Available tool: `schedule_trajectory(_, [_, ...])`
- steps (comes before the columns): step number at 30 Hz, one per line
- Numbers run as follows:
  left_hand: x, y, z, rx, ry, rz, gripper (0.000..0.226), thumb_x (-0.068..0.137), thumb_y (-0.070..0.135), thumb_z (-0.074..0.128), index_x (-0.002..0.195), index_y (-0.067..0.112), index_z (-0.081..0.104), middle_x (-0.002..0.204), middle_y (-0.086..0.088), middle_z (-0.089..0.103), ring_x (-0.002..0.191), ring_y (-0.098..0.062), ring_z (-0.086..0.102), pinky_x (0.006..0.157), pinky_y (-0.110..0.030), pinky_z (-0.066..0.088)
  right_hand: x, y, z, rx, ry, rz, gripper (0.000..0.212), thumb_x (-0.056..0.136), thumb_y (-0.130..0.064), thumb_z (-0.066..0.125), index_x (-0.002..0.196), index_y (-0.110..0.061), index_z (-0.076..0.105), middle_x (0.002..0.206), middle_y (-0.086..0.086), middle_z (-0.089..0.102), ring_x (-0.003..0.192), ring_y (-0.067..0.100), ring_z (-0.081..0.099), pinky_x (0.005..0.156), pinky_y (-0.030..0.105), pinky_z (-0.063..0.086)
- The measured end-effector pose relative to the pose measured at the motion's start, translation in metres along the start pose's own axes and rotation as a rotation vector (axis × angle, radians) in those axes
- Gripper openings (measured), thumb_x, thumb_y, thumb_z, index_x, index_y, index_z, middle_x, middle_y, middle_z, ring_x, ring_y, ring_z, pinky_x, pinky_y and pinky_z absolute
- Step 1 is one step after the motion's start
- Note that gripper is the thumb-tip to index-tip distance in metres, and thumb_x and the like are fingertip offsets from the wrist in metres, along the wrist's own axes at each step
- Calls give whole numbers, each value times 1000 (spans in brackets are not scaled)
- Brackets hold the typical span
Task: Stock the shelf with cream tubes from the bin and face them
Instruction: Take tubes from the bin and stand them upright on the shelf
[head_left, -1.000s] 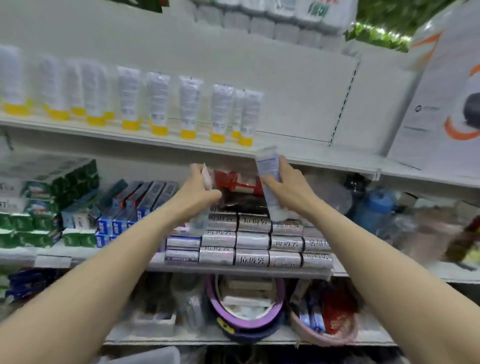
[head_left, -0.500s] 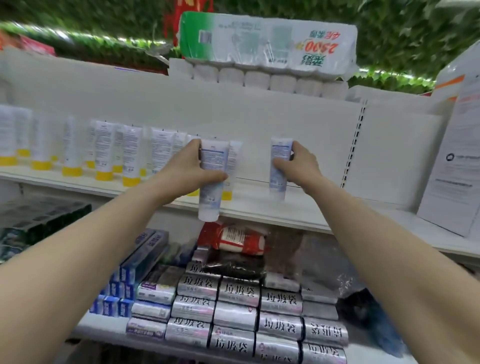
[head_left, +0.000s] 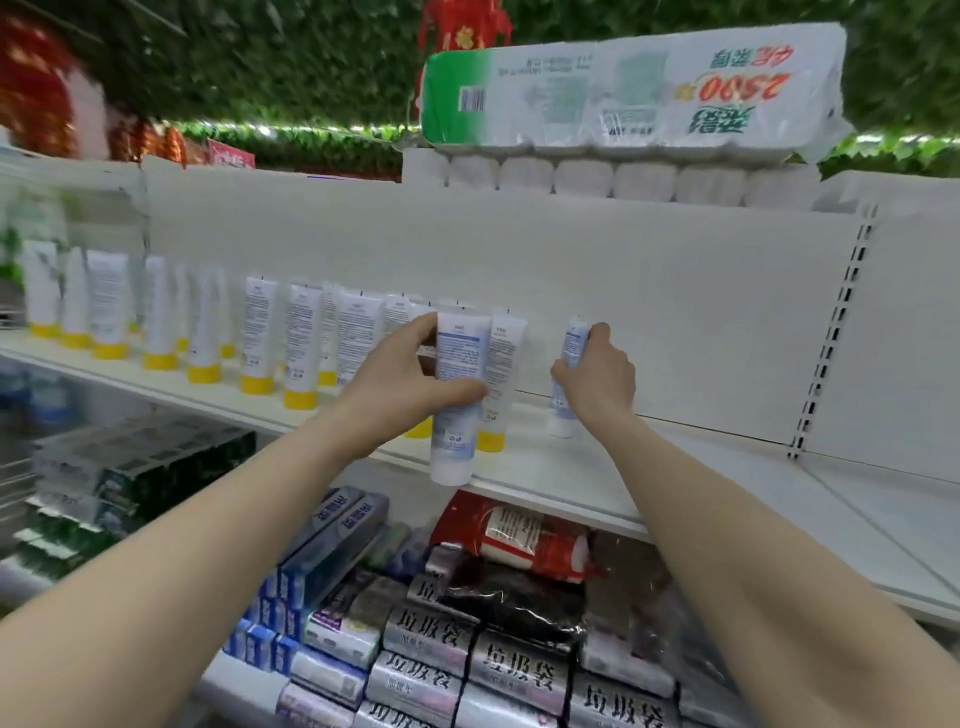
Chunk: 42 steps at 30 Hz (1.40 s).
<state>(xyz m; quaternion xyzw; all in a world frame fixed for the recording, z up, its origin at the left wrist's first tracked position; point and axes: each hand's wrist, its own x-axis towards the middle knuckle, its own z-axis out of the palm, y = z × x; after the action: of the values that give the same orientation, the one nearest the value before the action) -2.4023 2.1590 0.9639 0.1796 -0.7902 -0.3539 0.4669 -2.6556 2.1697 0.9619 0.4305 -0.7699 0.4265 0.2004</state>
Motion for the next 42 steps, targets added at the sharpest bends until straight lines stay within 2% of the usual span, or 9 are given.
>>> schedule_trajectory(4, [0,3,5,-11,-28,12,46,74,20,78,114,31,58,105,11,64,92,-7,66,78,-28,56,-1,1,0,20,-24,-16,33,86,-26,60,102,-7,38,85,9,59,77,33,60,58,34,42])
schedule_trajectory(9, [5,17,24,-78,-88,66,45,76,15,76,115,28,59,106,7,65,91,-9,65,74,-25,55,-1,6,-29,-7,-15,-61,46,90,-52,51,113,-13,40,84,4,62,78,29,55,64,33,37])
schedule_trajectory(13, [14,30,57,-116,-155,119,44,76,17,72,117,25,57,103,3,67,96,-15,65,83,-33,56,1,15,-64,-54,46,-96,30,97,-39,39,118,-18,42,80,4,65,78,29,56,64,34,37])
schedule_trajectory(18, [23,27,105,-85,-181,134,39,76,23,60,114,24,49,102,-3,64,99,-24,62,91,-47,51,2,31,-97,-127,63,-118,25,99,-30,35,117,-16,45,82,6,64,80,30,54,68,36,40])
schedule_trajectory(23, [25,13,128,-80,-111,100,47,83,19,58,128,28,45,107,9,64,97,-10,62,87,-32,52,-1,43,-102,-125,51,-136,24,100,-27,35,118,-15,46,84,5,64,79,30,50,70,35,36])
schedule_trajectory(25, [21,9,131,-21,-99,96,48,83,17,60,128,27,46,106,10,62,95,-8,61,82,-27,50,-2,44,-100,-122,46,-146,24,100,-27,35,118,-15,45,83,5,63,80,30,51,69,35,36])
schedule_trajectory(29, [9,-10,135,208,-111,60,42,76,27,67,116,23,52,103,6,63,92,-12,61,83,-38,53,-2,43,-98,-110,38,-160,25,100,-27,35,119,-16,45,80,4,61,78,30,51,68,35,36])
schedule_trajectory(33, [6,-18,134,360,-82,30,35,81,37,62,113,23,57,99,3,66,86,-16,63,79,-40,53,-4,44,-92,-127,11,-188,27,100,-26,34,121,-14,45,83,6,62,81,30,53,67,35,37])
schedule_trajectory(42, [11,-16,134,604,-97,-52,31,87,32,60,110,12,57,103,-6,66,95,-28,59,78,-36,47,-25,48,-81,-371,-63,-333,33,100,-32,37,127,-14,46,113,10,61,105,30,51,75,37,38])
